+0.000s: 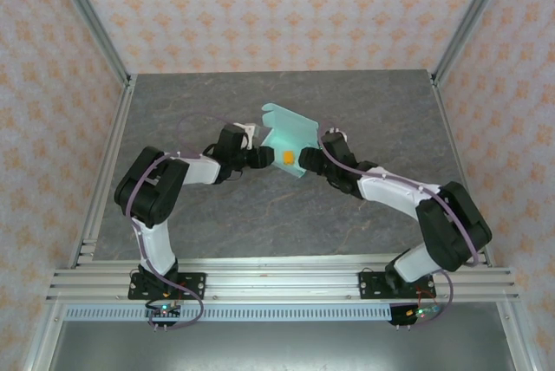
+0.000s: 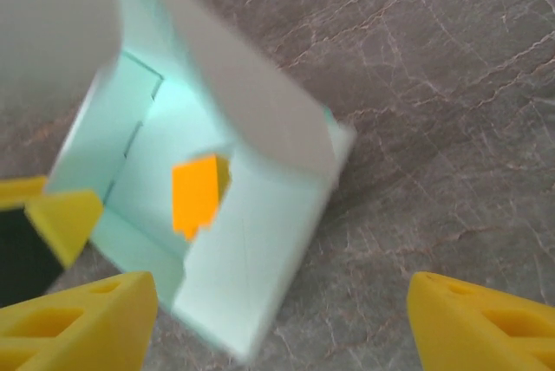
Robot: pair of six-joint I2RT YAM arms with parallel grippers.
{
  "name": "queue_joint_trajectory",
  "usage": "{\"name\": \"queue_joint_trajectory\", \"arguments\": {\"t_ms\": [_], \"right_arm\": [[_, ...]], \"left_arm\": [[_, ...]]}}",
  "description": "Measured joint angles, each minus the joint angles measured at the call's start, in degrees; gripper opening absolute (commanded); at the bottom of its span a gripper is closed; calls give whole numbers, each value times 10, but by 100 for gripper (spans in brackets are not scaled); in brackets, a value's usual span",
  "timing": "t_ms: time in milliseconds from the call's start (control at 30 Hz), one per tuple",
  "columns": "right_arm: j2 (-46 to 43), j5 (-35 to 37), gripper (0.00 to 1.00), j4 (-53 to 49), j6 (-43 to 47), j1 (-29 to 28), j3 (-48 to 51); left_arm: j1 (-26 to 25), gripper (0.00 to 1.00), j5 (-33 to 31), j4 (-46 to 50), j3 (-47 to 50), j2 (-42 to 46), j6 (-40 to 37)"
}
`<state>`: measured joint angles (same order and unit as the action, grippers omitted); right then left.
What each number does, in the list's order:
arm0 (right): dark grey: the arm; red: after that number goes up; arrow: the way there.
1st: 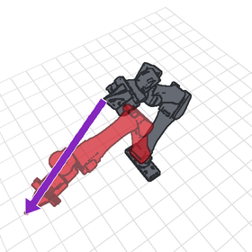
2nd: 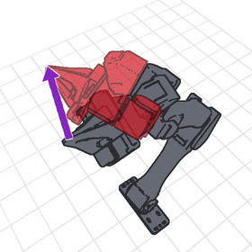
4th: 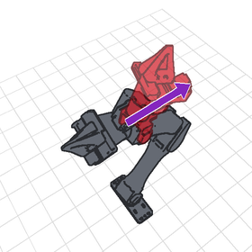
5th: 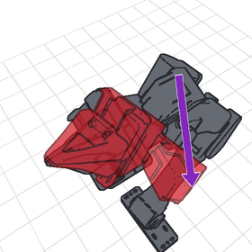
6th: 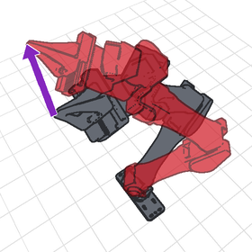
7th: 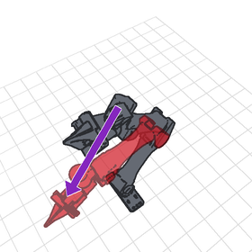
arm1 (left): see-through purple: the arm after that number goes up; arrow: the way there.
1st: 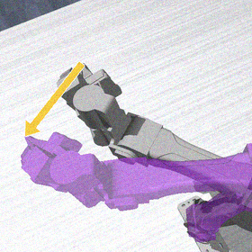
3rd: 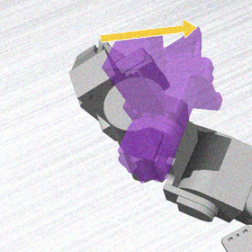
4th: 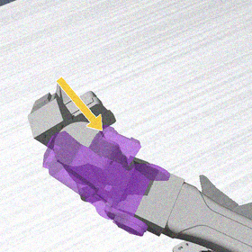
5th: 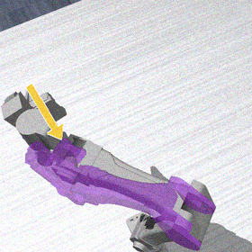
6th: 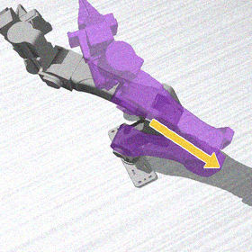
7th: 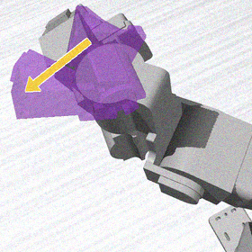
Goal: Fold the paper box
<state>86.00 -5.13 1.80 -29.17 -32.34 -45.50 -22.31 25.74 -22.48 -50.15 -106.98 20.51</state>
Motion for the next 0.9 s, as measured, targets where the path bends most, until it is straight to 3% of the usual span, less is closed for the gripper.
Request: {"name": "queue_joint_trajectory", "arguments": {"t_ms": [200,400,633,900], "right_arm": [[38,-35,70,17,-11,47,-3],[37,-44,79,28,-17,54,5],[-21,-49,83,-7,-3,54,24],[-113,-36,80,-35,7,51,48]], "left_arm": [[-39,63,11,-15,20,8,16],[-62,70,-9,-10,20,12,24],[-67,83,-40,10,19,39,30],[-67,84,-84,47,-21,54,-4]]}}
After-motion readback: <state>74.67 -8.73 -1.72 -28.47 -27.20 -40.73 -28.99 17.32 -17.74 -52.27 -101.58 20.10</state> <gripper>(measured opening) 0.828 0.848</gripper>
